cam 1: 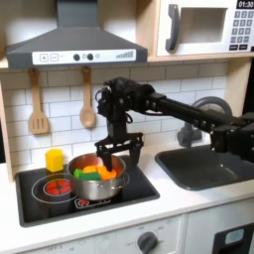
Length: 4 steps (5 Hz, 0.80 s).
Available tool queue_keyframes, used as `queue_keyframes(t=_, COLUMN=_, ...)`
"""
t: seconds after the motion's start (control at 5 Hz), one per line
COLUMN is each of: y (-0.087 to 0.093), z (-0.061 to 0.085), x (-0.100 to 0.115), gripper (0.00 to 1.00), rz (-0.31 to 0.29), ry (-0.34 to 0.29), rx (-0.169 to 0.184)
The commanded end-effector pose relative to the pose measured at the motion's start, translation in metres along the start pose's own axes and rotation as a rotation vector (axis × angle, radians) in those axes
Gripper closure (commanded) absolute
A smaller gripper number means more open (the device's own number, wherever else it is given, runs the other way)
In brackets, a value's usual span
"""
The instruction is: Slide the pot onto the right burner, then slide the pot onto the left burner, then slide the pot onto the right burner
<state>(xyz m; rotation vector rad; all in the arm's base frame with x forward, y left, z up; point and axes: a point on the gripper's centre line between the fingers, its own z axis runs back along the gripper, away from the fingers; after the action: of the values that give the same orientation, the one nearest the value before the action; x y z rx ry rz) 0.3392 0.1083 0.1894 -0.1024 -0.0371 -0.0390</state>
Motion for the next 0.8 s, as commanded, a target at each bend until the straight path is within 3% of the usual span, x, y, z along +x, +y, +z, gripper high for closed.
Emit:
queue_keyframes(t=0.0, y=0.004, z=-0.006, x=0.001, gripper=0.00, rz=0.008, ry=0.016, rx=0.004)
queue_keyframes(t=0.6, y=0.008, z=-0.018, x=0.003, gripper=0.00, rz=0.017, ry=0.044, rx=0.008)
